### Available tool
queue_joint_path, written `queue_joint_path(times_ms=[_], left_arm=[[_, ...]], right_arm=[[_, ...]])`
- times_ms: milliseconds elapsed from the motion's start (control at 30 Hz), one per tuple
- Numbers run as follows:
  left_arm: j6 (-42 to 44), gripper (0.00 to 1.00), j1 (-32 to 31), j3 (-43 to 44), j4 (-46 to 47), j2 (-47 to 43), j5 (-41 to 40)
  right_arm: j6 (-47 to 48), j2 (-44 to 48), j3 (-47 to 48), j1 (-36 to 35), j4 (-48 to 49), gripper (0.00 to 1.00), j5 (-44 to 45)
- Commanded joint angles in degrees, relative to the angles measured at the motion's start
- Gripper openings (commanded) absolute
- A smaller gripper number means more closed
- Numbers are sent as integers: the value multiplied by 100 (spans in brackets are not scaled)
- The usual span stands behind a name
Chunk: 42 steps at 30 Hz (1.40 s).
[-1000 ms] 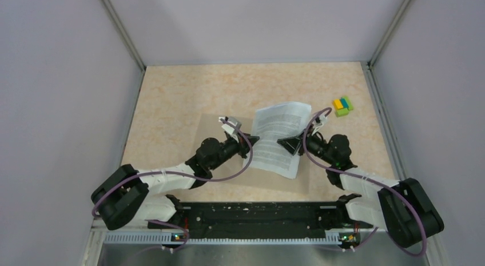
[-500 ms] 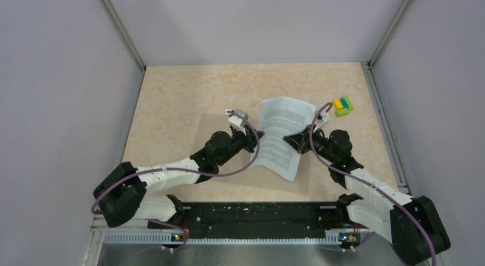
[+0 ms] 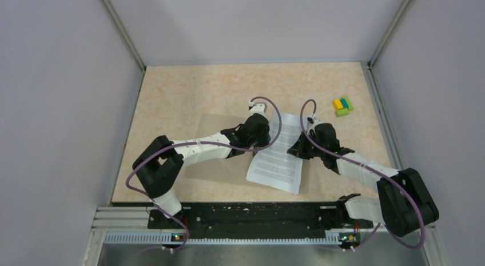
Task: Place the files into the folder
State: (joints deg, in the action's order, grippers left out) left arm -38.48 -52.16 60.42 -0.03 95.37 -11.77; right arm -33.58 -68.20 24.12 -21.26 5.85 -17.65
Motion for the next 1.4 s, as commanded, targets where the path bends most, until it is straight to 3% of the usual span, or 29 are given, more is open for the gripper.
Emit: queue_joint_path(times_ms=[0,133,333,433,533,633,833,1000,1367], left_arm=[[-308,17,-22,93,-466,159,-235],[-334,28,-10,233,-802,221,-435],[-289,67,299,-37,-1042,-306,-564],[-322,68,625,-306,-1051,-613,-398],[-399,64,990,-608,-974,-822,-126],[-446,53,1259,-775,-909,-749,188],[-624,21,1619,-712,-932,-155,688],[-830,0,1777,-548,-1070,279,769],[-1122,0,2356,-141,-1831,965,389]], right_arm=[[155,-456,337,-29,234,0,234],[302,-974,479,-30,416,0,271],[710,-1198,795,-29,107,0,362],[915,-1232,894,-28,-45,0,377],[1176,-1273,1013,-33,-293,0,427],[1458,-1268,1080,-28,-475,0,412],[1738,-1284,1115,-224,-688,0,812],[1864,-1448,1184,-611,-747,0,1109],[2032,-1481,1437,-743,-852,0,1283]])
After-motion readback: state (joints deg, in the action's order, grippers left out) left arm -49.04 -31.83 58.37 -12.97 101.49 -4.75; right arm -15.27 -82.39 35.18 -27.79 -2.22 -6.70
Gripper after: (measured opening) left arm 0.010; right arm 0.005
